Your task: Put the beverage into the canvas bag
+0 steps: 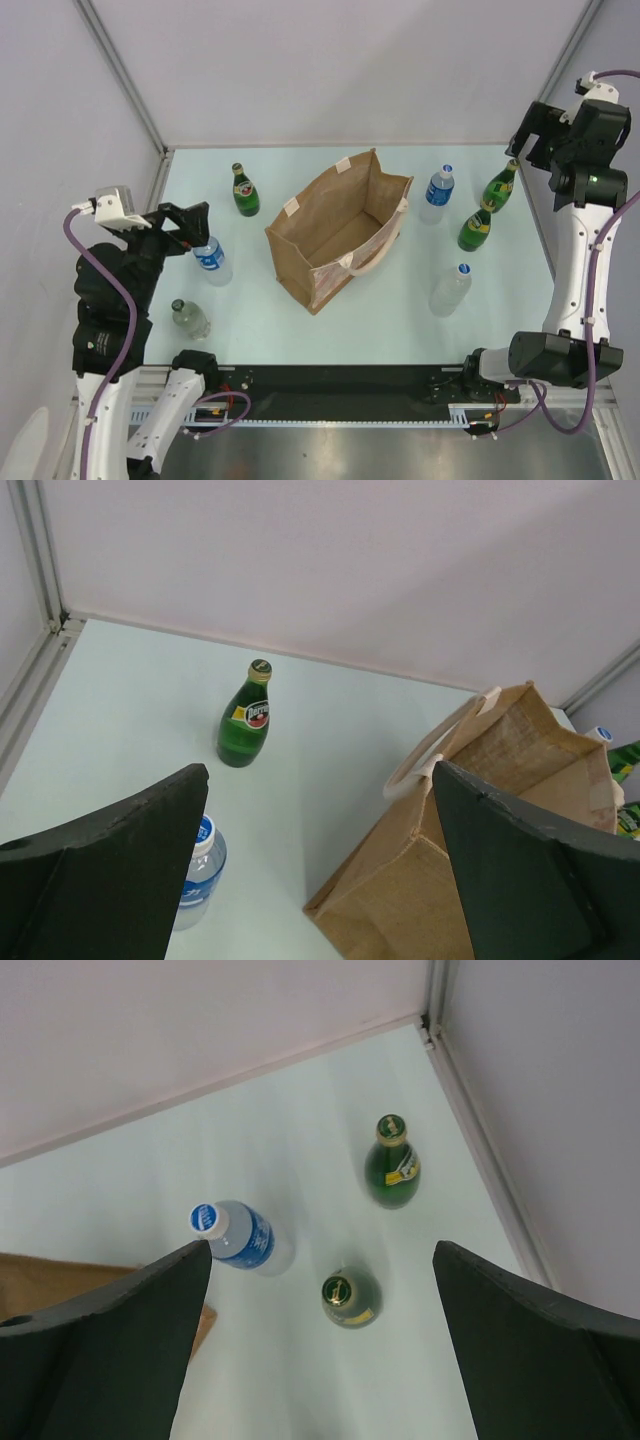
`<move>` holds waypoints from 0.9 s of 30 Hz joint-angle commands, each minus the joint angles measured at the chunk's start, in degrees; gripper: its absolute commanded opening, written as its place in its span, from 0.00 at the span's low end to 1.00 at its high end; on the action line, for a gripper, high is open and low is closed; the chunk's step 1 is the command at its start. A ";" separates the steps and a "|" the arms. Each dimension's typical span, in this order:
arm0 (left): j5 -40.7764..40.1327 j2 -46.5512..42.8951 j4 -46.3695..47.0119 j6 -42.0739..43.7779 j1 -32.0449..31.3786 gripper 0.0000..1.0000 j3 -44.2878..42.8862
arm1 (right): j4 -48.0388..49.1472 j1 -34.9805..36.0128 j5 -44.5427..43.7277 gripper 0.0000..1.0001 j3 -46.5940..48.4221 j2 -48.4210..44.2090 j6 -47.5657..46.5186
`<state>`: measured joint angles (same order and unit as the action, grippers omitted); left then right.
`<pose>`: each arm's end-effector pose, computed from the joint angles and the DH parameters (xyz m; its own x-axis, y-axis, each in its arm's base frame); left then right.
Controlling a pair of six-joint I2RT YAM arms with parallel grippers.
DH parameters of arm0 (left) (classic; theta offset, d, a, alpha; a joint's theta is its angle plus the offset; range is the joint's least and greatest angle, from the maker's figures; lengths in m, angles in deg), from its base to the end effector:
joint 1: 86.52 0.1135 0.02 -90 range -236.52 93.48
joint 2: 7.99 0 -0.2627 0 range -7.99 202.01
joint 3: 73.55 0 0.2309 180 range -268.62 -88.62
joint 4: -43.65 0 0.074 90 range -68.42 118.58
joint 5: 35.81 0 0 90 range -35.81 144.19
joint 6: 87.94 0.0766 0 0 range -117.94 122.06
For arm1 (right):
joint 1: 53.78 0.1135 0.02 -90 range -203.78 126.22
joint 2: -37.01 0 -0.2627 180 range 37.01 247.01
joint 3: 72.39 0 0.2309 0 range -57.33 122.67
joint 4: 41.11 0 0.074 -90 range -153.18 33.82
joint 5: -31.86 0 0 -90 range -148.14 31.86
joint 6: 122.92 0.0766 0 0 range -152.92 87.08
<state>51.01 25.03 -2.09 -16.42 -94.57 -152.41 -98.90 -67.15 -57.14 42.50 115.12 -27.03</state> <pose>0.1106 -0.0113 0.4226 -0.0253 -0.3161 -0.9484 0.0811 0.9449 -0.3171 0.2838 -0.0661 0.4548 -0.3249 0.1827 -0.9279 0.2500 0.9629 0.1020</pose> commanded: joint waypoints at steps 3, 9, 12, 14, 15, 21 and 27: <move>6.25 1.17 0.35 -1.38 0.41 1.00 -2.39 | 0.27 1.84 28.39 1.00 -7.18 -8.04 -12.26; 9.94 2.67 0.53 -1.91 0.41 1.00 -1.69 | -6.30 18.11 35.81 1.00 -16.07 -17.20 -30.74; 11.09 3.11 0.71 -1.65 0.41 1.00 -1.78 | -10.89 17.76 38.48 1.00 -18.70 -18.34 -36.74; 11.62 3.11 0.79 -1.30 0.41 1.00 -1.34 | -15.87 17.32 37.51 1.00 -18.71 -17.47 -40.14; 11.62 3.02 0.79 -1.30 0.41 1.00 -1.16 | -17.82 17.23 36.63 1.00 -17.84 -16.94 -40.86; 11.53 1.44 0.97 -1.65 0.41 1.00 1.65 | -23.37 15.21 26.79 1.00 -20.10 -16.32 -38.86; 11.97 2.32 0.88 -0.95 0.41 1.00 1.65 | -24.60 15.47 21.33 0.92 -25.64 -17.98 -39.37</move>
<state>61.72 26.88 -2.44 -17.42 -94.57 -150.77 -120.51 -51.94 -31.33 19.11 99.34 -64.95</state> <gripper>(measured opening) 0.996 0.936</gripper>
